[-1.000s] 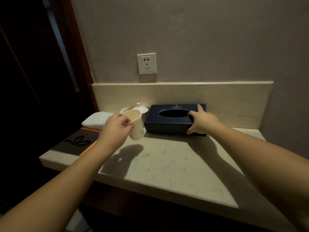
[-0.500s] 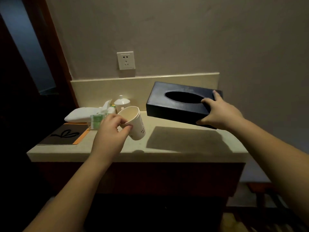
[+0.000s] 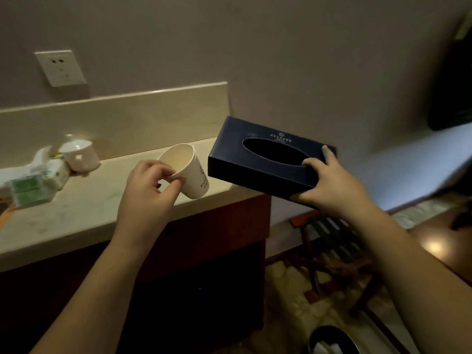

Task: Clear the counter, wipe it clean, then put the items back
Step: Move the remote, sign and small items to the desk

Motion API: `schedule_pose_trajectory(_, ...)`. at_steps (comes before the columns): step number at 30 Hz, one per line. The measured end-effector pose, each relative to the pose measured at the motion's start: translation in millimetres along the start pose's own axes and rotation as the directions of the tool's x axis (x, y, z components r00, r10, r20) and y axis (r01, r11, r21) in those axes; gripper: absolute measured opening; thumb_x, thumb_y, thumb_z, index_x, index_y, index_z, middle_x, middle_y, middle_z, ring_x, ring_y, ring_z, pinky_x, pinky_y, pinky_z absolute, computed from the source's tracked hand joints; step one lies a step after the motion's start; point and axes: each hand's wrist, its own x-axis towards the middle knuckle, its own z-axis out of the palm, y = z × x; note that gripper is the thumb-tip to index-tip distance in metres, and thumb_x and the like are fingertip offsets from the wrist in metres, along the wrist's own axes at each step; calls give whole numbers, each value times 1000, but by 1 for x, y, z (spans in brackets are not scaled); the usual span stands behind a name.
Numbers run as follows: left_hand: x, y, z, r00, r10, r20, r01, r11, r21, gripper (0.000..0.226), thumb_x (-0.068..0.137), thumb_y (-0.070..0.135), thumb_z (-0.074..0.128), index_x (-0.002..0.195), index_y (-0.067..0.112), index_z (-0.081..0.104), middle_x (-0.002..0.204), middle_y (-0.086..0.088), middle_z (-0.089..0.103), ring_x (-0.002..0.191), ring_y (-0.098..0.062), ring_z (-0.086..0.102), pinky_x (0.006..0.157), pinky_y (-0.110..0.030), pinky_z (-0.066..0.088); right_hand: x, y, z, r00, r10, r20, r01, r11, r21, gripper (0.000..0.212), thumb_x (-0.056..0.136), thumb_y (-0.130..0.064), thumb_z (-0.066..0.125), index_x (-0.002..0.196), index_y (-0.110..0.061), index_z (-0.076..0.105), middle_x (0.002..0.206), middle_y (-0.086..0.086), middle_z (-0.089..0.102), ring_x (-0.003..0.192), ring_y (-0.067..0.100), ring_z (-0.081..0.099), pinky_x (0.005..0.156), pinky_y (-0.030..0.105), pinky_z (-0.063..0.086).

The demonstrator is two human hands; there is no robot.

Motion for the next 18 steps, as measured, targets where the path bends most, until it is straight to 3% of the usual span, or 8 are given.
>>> schedule_pose_trajectory(6, -12, 41, 72, 987, 30, 158, -17, 997, -79, 2, 91, 20, 64, 93, 19, 62, 108, 8, 51, 102, -13, 50, 73, -16, 38, -52, 82, 2, 980, 199, 14, -199, 980, 8, 75, 73, -54, 72, 136, -35, 37, 161, -1, -3, 127, 32, 45, 94, 41, 47)
schedule_pose_trajectory(10, -27, 76, 131, 962, 70, 264, -32, 989, -143, 4, 90, 20, 66, 92, 20, 63, 106, 7, 53, 100, -13, 54, 78, -19, 42, -90, 147, 2, 948, 317, 33, -317, 948, 8, 75, 71, -56, 73, 134, -38, 38, 161, -2, -4, 127, 32, 44, 93, 40, 49)
schedule_pose_trajectory(13, -41, 109, 177, 940, 119, 319, -65, 982, -176, 6, 87, 17, 68, 88, 18, 63, 102, 8, 53, 94, -10, 53, 72, -11, 37, -120, 202, -4, 918, 393, 41, -394, 919, -6, 77, 69, -57, 74, 135, -39, 37, 161, -3, -5, 126, 32, 45, 90, 39, 50)
schedule_pose_trajectory(18, -66, 173, 262, 887, 150, 437, -69, 978, -195, 10, 86, 16, 70, 85, 22, 62, 101, 11, 51, 100, -12, 54, 71, -14, 37, -166, 301, -23, 862, 504, 48, -502, 863, -52, 76, 72, -60, 71, 136, -40, 34, 160, -4, -9, 117, 32, 51, 84, 36, 51)
